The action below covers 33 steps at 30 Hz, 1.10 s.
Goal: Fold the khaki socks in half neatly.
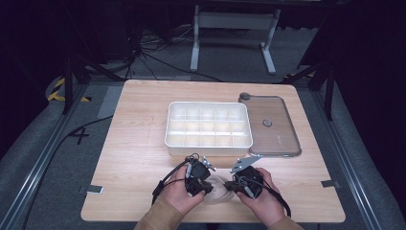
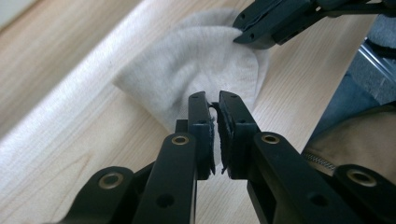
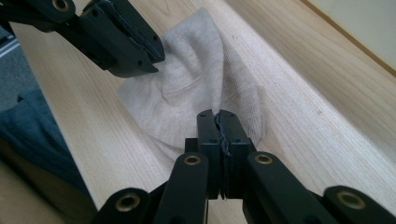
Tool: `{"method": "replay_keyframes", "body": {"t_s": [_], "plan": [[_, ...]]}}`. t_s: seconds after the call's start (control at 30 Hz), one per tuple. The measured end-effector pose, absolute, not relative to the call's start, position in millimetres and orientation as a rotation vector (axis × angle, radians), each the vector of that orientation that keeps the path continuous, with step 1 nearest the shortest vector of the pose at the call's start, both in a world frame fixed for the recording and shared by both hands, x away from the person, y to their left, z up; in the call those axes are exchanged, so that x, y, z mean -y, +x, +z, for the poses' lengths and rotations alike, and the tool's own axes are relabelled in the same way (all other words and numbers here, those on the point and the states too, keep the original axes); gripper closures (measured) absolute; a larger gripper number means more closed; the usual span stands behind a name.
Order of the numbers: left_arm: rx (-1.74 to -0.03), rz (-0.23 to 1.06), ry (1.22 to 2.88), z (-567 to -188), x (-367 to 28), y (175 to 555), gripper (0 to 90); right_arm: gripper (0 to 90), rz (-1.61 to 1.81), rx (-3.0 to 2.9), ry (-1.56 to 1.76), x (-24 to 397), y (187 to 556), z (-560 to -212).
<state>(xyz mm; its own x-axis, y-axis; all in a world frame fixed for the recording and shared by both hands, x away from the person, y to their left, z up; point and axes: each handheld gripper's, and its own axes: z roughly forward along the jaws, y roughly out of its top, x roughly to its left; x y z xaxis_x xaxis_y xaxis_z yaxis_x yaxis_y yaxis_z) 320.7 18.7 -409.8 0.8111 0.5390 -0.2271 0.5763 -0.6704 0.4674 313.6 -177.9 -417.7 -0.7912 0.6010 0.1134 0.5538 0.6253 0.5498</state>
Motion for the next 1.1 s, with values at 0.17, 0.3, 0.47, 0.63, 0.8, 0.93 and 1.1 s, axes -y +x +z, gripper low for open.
{"method": "replay_keyframes", "body": {"t_s": [0.17,0.3,0.47,0.63,0.8,0.93,1.1], "plan": [[-0.809,-0.097,2.479,-412.4,-12.8,318.2,83.5,89.6,0.897,-2.756,1.033,184.3,313.8,-412.5],[-0.809,-0.099,2.500,-421.7,-6.1,318.9,83.2,89.5,0.835,-2.767,1.066,189.5,315.8,-414.3],[-0.788,-0.088,2.534,-426.9,1.1,317.2,82.9,86.5,0.757,-2.767,1.097,190.2,317.2,-418.3],[-0.779,-0.089,2.519,-424.0,-0.4,316.0,82.2,82.3,0.713,-2.716,1.074,189.2,315.5,-414.9],[-0.777,-0.092,2.501,-418.8,-2.7,314.4,82.0,84.2,0.742,-2.676,1.026,188.1,312.6,-407.4],[-0.790,-0.097,2.486,-411.0,-8.5,313.9,82.0,89.3,0.815,-2.668,0.965,182.7,309.1,-403.0],[-0.814,-0.098,2.464,-407.1,-18.3,318.1,82.3,89.8,0.834,-2.697,0.921,173.1,309.7,-410.1]]}}
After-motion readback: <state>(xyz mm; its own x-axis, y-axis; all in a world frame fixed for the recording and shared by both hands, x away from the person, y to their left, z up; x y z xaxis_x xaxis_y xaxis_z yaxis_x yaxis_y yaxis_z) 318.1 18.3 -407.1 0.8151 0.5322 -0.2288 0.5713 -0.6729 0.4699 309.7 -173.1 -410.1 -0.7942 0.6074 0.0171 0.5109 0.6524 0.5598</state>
